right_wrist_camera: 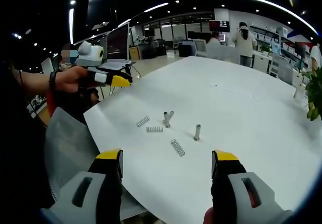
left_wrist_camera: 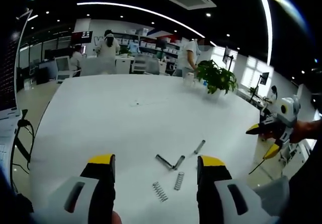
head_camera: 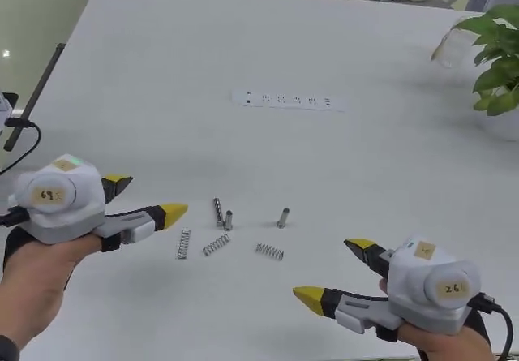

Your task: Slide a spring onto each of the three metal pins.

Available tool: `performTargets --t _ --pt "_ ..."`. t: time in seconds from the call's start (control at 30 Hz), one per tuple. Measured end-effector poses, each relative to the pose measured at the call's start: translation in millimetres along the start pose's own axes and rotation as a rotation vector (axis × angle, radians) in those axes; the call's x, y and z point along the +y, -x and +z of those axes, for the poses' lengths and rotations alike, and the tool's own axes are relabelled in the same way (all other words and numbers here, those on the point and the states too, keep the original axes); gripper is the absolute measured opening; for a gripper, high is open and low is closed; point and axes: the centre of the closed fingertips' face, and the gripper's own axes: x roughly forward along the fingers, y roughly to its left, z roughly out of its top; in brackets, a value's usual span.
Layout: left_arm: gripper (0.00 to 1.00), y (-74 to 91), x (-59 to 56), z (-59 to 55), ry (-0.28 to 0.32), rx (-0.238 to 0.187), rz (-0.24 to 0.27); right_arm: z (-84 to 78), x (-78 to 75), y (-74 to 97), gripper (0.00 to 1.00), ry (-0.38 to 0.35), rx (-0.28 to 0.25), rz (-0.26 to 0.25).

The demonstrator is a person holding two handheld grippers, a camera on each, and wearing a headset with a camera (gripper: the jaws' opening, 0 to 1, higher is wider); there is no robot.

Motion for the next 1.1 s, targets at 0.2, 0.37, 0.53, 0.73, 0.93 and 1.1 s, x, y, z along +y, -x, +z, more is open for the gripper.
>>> performTargets --t 0.2,0.37,0.53,0.73,0.93,1.1 --pt "0.59 -13.7 2.4 -3.6 0.011 0.021 0.004 1.4 0.8 -3.5 0.7 0.005 0.004 0.013" --pt "0.57 -27.5 0.2 -7.8 0.019 0.037 0.002 3.0 0.0 -5.5 0.7 0.012 0.007 0.021" --pt "0.54 -40.7 -2.1 -14.4 0.038 0.055 -0.002 1.6 -2.5 -5.6 0.7 0.014 0.013 0.024" --pt "0.54 -51.6 -7.2 -16.2 0.047 0.063 -0.019 -0.1 -5.4 -5.3 0.7 0.02 0.021 0.025" --pt "0.52 -60.3 -6.7 -15.3 0.062 0.062 -0.02 1.7 -10.4 -3.9 0.7 0.019 0.018 0.019" --pt "0.48 -69.2 -1.7 -14.9 0.091 0.062 -0.014 0.7 -12.4 -3.3 0.69 0.015 0.018 0.016"
